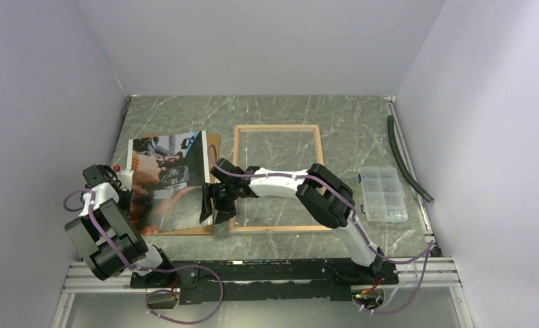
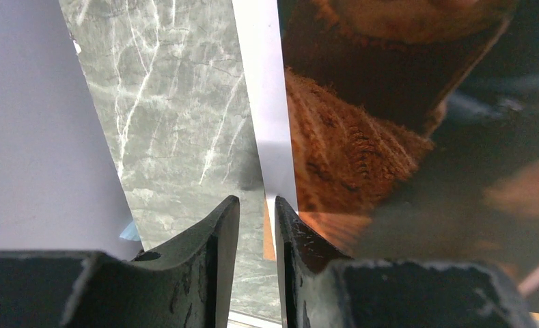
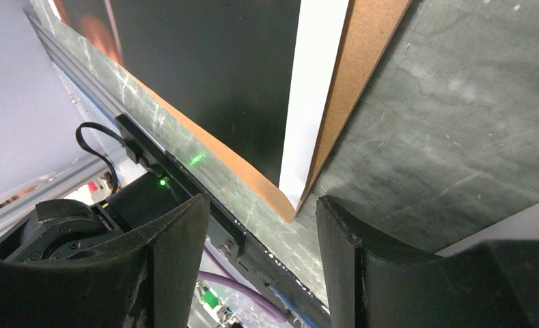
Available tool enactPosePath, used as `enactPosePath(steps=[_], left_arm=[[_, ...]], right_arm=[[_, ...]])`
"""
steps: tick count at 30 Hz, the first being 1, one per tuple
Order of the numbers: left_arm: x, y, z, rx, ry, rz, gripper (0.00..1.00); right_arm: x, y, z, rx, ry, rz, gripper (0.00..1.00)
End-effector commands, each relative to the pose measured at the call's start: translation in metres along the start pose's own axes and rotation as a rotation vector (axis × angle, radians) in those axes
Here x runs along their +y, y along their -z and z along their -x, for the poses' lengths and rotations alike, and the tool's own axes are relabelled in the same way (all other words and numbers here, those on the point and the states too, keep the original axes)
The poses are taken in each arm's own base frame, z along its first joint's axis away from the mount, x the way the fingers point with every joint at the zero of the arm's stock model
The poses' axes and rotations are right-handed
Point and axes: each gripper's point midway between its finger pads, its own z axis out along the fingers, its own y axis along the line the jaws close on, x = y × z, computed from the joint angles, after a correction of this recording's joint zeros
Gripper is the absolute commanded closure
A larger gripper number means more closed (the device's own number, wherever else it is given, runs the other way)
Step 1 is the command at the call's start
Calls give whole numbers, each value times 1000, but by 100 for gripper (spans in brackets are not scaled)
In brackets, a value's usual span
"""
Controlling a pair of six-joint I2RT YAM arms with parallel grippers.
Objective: Put the photo into the frame
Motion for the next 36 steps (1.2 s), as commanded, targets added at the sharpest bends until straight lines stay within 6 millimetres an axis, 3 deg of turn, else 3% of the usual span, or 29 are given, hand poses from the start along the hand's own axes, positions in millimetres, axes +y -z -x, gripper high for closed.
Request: enactPosePath(steps=[1, 10, 22, 26, 32, 36], left_arm=[[-9, -1, 1, -24, -19, -37, 69], [-10, -2, -1, -22, -23, -38, 71], [-8, -2, 0, -24, -29, -28, 73], [-8, -2, -1, -22, -28, -30, 74], [-9, -2, -1, -25, -27, -34, 74], [-10, -2, -1, -26, -27, -35, 74]], right_arm=[[7, -3, 4, -16, 30, -14, 38], [42, 5, 11, -40, 45, 107, 41], [60, 17, 12, -55, 57, 165, 46], [56, 15, 12, -53, 51, 156, 46], [31, 5, 5, -25, -1, 99, 47], [26, 4, 8, -44, -25, 102, 50]])
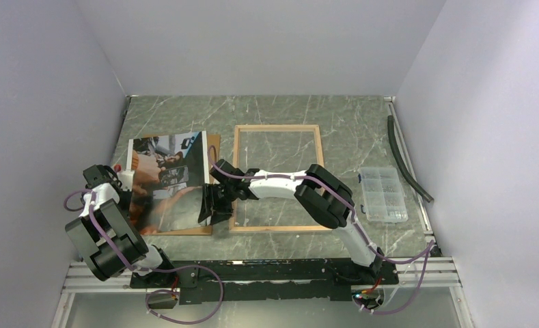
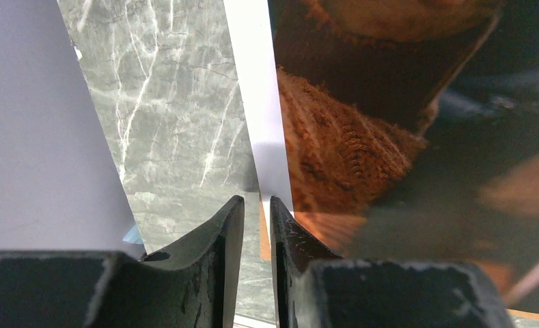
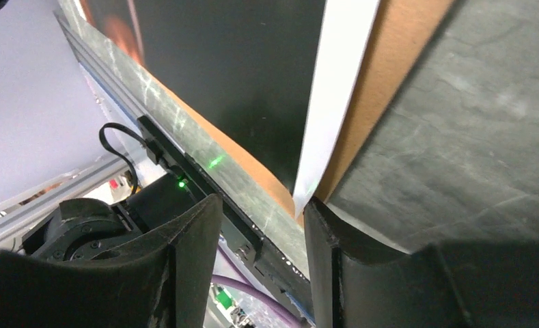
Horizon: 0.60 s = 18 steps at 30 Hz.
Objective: Put the photo into the frame
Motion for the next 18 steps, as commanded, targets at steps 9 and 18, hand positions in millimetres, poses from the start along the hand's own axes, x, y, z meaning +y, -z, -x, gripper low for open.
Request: enactPosePath(steps=[9, 18], left_arm=[[-10, -2, -2, -19, -12, -35, 74], [-8, 6, 2, -17, -7, -44, 73]], right_arm=[[10, 5, 10, -54, -21, 44, 76], [11, 12, 13, -64, -13, 23, 97]])
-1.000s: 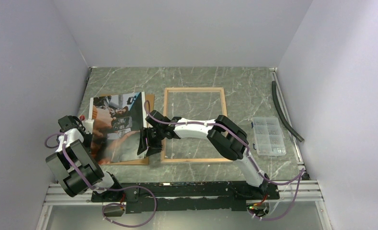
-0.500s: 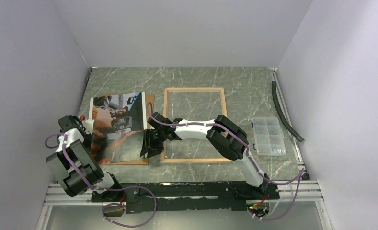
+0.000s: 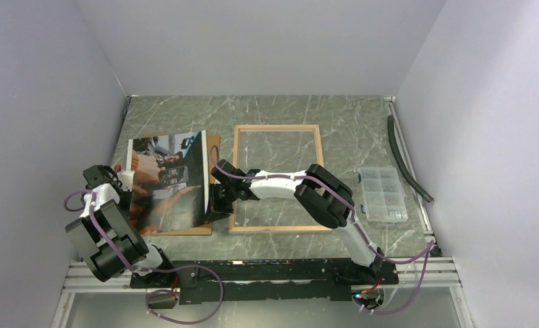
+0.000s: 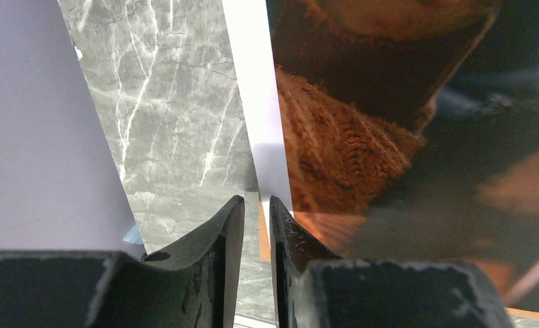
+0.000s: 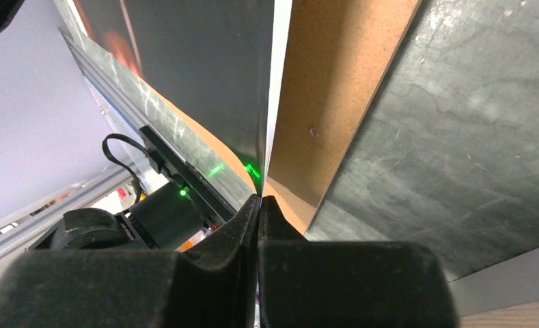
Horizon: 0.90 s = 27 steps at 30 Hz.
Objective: Put the photo into the frame
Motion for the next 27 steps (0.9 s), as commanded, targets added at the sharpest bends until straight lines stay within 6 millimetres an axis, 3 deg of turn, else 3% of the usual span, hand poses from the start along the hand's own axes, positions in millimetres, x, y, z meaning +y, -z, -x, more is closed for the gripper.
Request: enactPosePath(steps=[1, 4, 5, 6, 11, 15, 18, 22, 25, 27], left_arm=[[-7, 10, 6, -21, -2, -52, 72], [-4, 29, 19, -36, 28, -80, 47], [-4, 38, 25, -45, 42, -101, 28], [-4, 48, 32, -61, 56, -127, 20], [-2, 98, 74, -171, 116, -223, 6], [0, 123, 95, -232, 135, -260, 6], [1, 129, 103, -261, 131, -264, 6], [-16, 127, 106, -248, 104, -296, 7], [-35, 123, 109, -240, 62, -304, 8], [-48, 120, 112, -230, 32, -308, 9]], right_arm=[[20, 18, 12, -55, 39, 25, 100], [34, 35, 19, -97, 92, 8, 100], [42, 43, 23, -120, 123, 8, 100], [47, 52, 27, -147, 151, -3, 100], [95, 123, 46, -299, 326, -35, 100], [107, 195, 50, -432, 439, -134, 100], [96, 265, 46, -554, 486, -277, 100], [55, 348, 20, -649, 470, -476, 100], [21, 398, -8, -674, 434, -597, 100], [5, 418, -21, -675, 419, -656, 100]])
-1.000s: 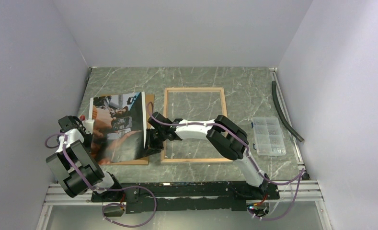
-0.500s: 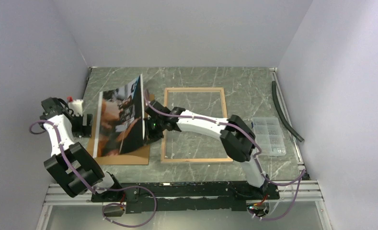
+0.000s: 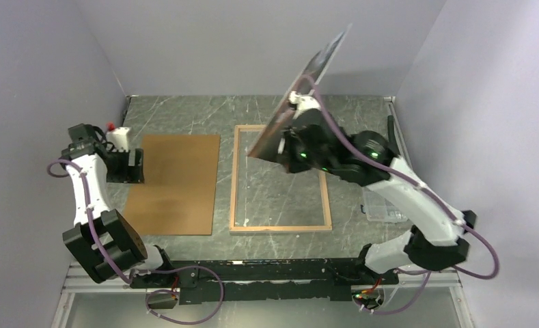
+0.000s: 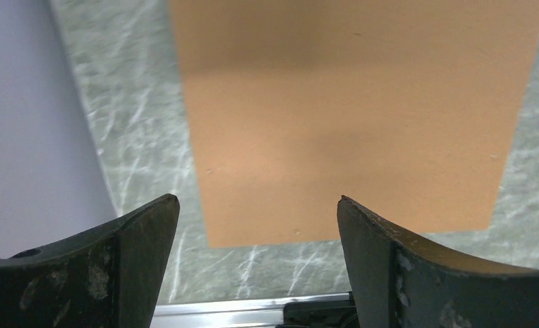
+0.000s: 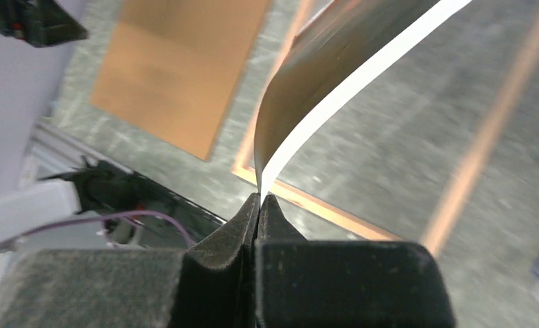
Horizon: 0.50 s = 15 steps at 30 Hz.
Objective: Put the photo into the frame
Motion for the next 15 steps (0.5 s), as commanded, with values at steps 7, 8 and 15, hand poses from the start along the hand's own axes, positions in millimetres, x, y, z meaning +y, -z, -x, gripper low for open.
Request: enactPosePath(steps=[7, 8, 15], left_arm=[[-59, -16, 9, 34, -73, -74, 12], [-61, -17, 10, 33, -80, -74, 12], [-65, -24, 0, 54, -104, -73, 14]], right_arm=[[-87, 20, -66, 294, 235, -363, 100], [-85, 6, -78, 354, 267, -372, 100], [-70, -46, -154, 648, 450, -402, 100]])
